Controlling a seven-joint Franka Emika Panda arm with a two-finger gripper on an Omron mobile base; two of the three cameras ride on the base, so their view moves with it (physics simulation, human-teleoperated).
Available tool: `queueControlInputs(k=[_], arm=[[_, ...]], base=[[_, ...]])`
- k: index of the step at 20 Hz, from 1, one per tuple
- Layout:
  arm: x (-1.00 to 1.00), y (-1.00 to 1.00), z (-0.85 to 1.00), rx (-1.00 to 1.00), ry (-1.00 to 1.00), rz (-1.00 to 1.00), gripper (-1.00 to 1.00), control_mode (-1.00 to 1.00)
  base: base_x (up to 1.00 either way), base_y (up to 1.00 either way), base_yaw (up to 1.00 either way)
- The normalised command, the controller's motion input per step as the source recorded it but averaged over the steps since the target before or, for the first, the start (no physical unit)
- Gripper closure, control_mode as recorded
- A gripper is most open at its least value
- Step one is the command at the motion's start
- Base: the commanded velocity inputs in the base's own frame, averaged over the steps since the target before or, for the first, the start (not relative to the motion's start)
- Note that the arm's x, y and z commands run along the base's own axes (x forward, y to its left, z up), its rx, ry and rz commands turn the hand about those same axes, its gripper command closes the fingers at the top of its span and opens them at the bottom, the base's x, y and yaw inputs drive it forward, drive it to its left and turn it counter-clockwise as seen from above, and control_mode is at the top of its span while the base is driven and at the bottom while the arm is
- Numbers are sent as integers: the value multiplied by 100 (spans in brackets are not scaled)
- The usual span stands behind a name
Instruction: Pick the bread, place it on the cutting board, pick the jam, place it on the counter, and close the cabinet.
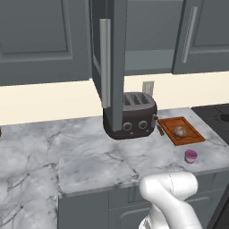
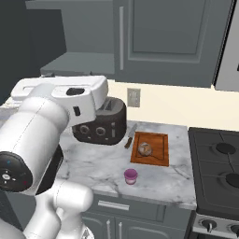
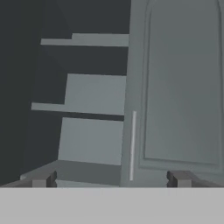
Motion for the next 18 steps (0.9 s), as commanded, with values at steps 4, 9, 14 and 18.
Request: queueControlInputs(k=[4,9,14,18], arm=[[-31,24,0,0,0,0,-100,-100],[-32,29,0,-1,0,0,-100,-100],[-37,29,0,0,0,-1,-100,-100],[-40,27,0,0,0,-1,-100,-100]], base=[[0,0,0],[0,0,0],[0,0,0],[0,0,0]])
